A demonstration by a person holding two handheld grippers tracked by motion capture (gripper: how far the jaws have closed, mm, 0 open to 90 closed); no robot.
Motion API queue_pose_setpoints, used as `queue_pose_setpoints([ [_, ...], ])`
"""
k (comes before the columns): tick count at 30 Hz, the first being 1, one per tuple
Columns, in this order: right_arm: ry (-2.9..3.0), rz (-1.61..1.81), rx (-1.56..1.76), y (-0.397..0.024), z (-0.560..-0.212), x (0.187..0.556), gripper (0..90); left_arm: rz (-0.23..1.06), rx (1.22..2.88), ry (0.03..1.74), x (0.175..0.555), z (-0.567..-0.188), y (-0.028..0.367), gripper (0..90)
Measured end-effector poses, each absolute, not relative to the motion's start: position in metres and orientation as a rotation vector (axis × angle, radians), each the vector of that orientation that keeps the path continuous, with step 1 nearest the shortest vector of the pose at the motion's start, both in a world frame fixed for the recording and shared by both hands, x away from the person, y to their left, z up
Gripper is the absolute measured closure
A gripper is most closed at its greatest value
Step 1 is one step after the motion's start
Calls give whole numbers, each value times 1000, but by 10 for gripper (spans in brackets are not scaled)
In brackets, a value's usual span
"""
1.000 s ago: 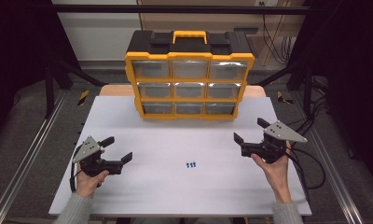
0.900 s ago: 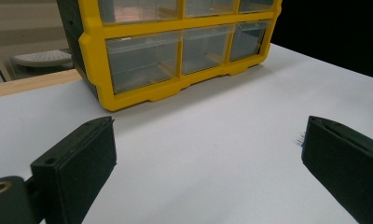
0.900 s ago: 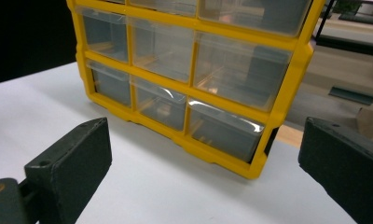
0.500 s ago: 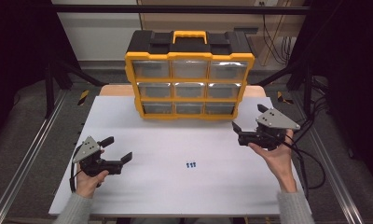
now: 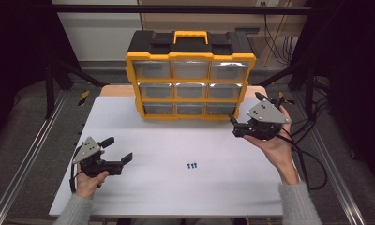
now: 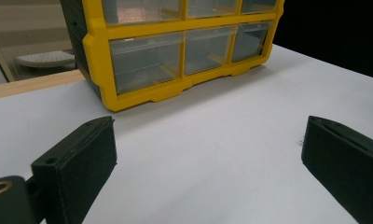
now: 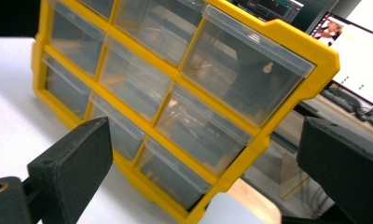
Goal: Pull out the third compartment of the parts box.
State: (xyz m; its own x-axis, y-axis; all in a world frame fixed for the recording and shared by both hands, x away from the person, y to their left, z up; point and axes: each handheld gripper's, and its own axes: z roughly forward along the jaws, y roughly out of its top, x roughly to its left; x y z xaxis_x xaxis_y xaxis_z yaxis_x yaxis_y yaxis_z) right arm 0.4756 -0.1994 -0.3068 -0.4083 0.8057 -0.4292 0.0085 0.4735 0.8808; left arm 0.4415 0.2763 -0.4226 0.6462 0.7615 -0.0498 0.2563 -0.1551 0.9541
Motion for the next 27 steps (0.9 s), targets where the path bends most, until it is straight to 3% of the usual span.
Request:
queue_pose_setpoints([
  [27,1775,716,508,-181,-290,511,45,552,1723,828,441,-423,275,26],
])
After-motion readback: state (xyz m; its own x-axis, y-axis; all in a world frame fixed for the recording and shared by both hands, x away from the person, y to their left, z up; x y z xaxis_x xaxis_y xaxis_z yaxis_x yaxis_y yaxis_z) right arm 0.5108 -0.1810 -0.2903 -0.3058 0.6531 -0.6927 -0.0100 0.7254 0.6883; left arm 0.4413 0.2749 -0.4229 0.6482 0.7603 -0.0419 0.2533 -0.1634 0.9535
